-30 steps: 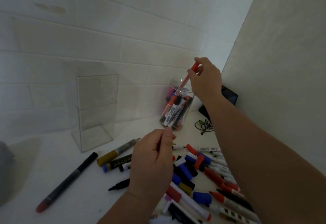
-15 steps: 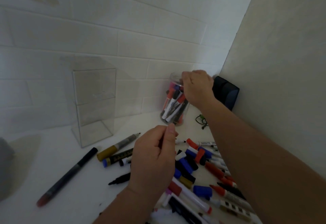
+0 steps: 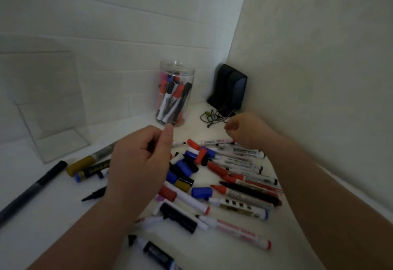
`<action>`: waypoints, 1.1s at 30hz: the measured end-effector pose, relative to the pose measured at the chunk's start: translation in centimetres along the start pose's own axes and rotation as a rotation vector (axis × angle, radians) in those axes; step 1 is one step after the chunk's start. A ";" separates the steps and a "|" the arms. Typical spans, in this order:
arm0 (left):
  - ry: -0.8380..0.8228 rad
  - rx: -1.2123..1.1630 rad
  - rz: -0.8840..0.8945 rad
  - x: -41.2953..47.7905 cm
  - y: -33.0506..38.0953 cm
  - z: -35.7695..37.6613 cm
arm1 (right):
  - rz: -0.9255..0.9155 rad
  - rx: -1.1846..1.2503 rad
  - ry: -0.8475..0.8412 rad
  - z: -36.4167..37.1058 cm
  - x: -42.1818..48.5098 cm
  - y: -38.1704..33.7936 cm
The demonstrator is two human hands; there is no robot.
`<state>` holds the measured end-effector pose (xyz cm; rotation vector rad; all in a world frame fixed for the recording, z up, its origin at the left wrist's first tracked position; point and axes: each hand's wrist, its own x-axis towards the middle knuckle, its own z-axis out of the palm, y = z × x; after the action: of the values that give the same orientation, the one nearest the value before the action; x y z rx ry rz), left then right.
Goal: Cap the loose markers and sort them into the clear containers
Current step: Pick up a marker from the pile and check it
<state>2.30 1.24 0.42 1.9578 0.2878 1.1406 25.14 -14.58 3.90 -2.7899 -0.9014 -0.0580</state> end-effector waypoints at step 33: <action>-0.617 0.026 0.013 -1.4 1.9 0.7 | -0.039 1.884 -0.107 -1.6 -10.3 -6.3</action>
<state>1.68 -1.06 0.85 2.2245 -0.0409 0.4954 13.12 -15.90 5.63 -0.9968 -0.4609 0.5922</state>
